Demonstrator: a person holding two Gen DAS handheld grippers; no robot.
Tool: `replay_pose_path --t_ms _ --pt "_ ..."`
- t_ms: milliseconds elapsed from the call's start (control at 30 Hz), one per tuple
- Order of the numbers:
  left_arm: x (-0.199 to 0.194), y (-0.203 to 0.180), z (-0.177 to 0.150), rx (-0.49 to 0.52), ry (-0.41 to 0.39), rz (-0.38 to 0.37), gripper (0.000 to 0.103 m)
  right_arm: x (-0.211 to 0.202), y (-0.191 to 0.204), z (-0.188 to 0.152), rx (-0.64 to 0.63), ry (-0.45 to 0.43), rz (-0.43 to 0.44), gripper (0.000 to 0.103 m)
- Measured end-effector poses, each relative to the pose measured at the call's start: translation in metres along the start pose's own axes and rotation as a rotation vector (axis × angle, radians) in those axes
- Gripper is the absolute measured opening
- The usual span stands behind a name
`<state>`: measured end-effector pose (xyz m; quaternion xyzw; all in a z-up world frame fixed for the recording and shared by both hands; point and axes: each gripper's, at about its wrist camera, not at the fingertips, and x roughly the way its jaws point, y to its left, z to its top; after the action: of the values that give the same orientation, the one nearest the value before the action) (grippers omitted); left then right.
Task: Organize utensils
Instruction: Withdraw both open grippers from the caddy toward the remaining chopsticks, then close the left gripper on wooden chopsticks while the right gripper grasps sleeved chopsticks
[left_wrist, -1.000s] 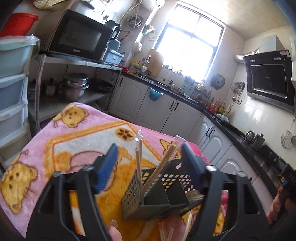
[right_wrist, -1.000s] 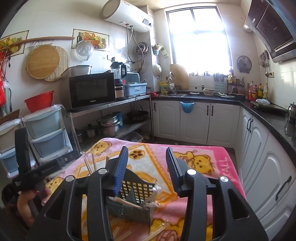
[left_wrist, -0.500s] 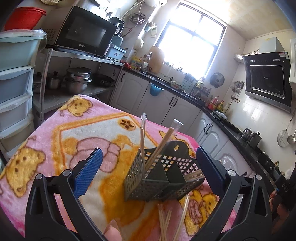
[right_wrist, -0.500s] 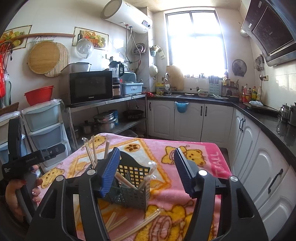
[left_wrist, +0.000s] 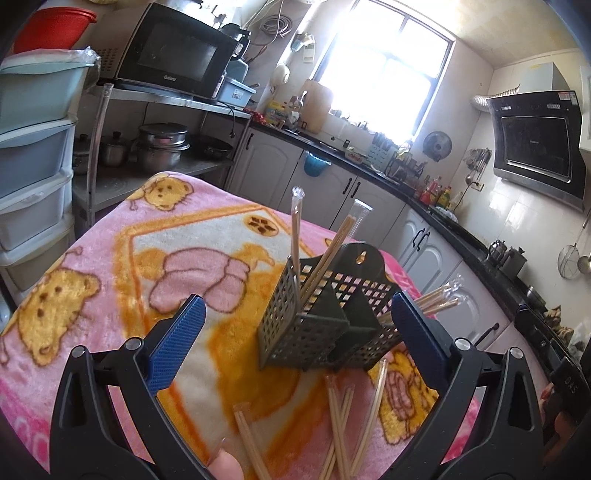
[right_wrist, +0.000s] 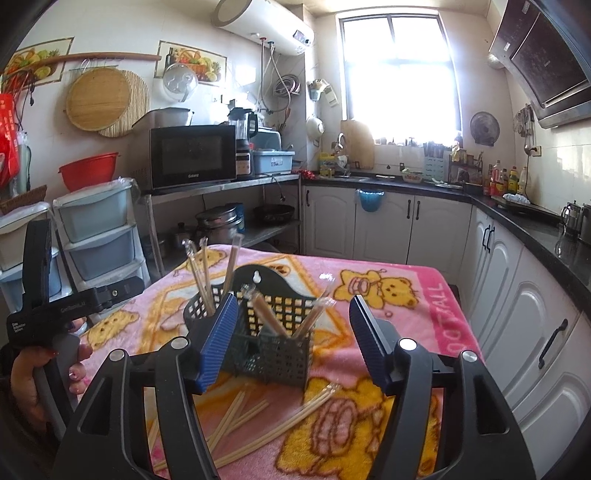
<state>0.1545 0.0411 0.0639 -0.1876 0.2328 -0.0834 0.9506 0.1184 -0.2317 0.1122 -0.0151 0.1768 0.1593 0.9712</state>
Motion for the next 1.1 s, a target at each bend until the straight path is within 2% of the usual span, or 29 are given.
replay_pose_path --t_ms 233,567,833,900,1000,1067,1100 --pt "0.003 0.008 -0.017 0.012 0.052 0.022 0.093 0.007 0.011 -0.017 -0.002 0.055 0.021 0.061" --pt "0.012 0.026 -0.042 0.062 0.126 0.101 0.093 0.029 0.024 -0.045 0.014 0.159 0.062 0.061" --pt "0.022 0.041 -0.065 0.042 0.213 0.111 0.093 0.049 0.034 -0.063 0.036 0.235 0.089 0.060" --pt "0.024 0.044 -0.071 0.040 0.234 0.110 0.090 0.052 0.036 -0.067 0.037 0.246 0.092 0.060" --pt "0.027 0.048 -0.079 0.032 0.263 0.104 0.081 0.057 0.039 -0.072 0.044 0.265 0.099 0.059" --pt "0.030 0.051 -0.083 0.027 0.285 0.092 0.068 0.060 0.040 -0.074 0.046 0.279 0.106 0.057" --pt "0.031 0.051 -0.085 0.027 0.295 0.089 0.065 0.062 0.042 -0.076 0.044 0.288 0.110 0.055"
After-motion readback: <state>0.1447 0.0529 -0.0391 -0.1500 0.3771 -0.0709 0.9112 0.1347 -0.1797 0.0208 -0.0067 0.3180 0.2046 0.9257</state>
